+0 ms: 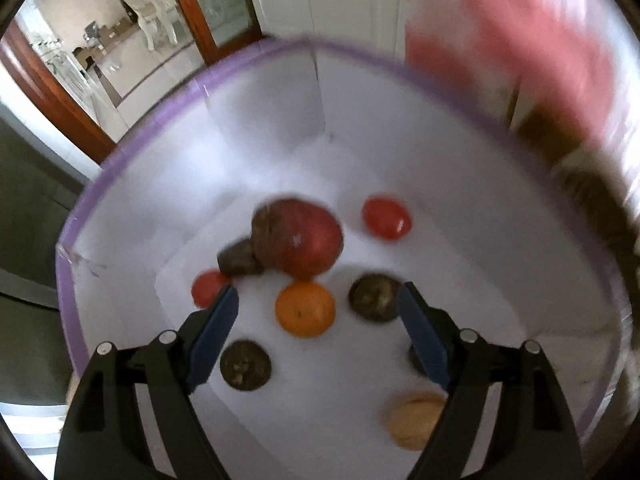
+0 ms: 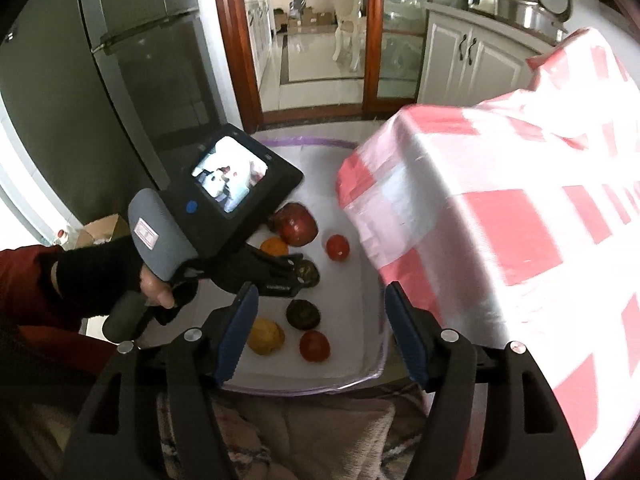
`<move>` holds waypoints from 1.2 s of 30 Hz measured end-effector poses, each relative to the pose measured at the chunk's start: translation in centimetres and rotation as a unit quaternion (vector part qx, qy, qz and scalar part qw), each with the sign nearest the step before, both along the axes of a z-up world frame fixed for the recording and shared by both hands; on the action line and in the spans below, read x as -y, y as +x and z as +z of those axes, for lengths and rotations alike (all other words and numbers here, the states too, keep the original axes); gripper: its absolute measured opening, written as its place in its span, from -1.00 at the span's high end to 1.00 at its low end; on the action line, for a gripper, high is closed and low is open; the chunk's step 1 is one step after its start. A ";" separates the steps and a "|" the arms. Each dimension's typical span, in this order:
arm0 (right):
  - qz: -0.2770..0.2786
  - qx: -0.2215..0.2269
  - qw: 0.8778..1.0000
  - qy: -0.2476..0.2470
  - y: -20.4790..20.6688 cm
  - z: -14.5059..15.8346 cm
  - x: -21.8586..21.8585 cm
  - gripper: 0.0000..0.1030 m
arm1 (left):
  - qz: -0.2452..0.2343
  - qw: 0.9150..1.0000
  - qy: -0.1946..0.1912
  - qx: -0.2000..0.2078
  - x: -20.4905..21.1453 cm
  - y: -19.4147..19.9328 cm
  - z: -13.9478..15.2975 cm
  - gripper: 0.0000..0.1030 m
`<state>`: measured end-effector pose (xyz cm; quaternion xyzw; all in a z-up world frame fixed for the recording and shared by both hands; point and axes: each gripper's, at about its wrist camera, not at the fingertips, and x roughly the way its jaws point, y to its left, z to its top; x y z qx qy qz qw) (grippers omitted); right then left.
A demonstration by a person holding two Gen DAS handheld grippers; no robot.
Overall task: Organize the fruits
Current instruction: 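Open the left tool to drop the mandarin while the right tool drops the apple, then move both open tools back over the fruits on the table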
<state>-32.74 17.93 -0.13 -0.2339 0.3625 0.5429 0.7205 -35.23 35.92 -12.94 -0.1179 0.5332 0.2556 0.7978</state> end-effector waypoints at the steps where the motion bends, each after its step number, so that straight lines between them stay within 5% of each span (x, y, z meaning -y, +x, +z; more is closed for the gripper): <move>1: -0.006 -0.002 1.000 0.011 0.4 0.5 0.5 -0.30 | 0.006 1.000 0.002 0.016 -0.1 0.0 0.7 -0.59; 5: -0.050 -0.023 0.995 0.079 3.3 3.9 4.2 -0.42 | 0.059 0.991 0.041 0.109 -1.7 -0.7 6.4 -0.60; 8: -0.106 -0.027 0.984 0.138 6.9 6.8 8.8 -0.60 | 0.084 0.974 0.072 0.196 -1.1 -0.6 11.9 -0.80; 10: -0.163 -0.016 0.972 0.169 10.0 8.1 12.8 -0.69 | 0.079 0.957 0.066 0.272 0.5 0.5 16.3 -0.97; 13: -0.260 -0.012 0.949 0.177 15.2 8.4 18.3 -0.69 | 0.022 0.945 0.023 0.327 4.0 4.7 20.9 -0.97; 19: -0.449 0.017 0.878 0.165 24.2 7.1 29.0 -0.69 | -0.156 0.940 -0.047 0.299 17.4 21.4 22.1 -0.97; 21: -0.495 0.003 0.853 0.164 27.3 6.1 32.7 -0.69 | -0.183 0.944 -0.060 0.269 22.0 27.5 20.8 -0.97; 25: -0.546 -0.018 0.824 0.148 31.6 4.2 37.7 -0.69 | -0.166 0.950 -0.090 0.250 27.2 36.4 17.5 -0.97; 30: -0.575 -0.028 0.809 0.119 34.4 3.1 39.3 -0.69 | -0.131 0.952 -0.086 0.262 29.8 43.1 16.1 -0.97; 36: -0.581 -0.018 0.805 0.114 38.2 2.9 39.2 -0.69 | -0.142 0.944 -0.087 0.284 30.3 46.0 16.4 -0.97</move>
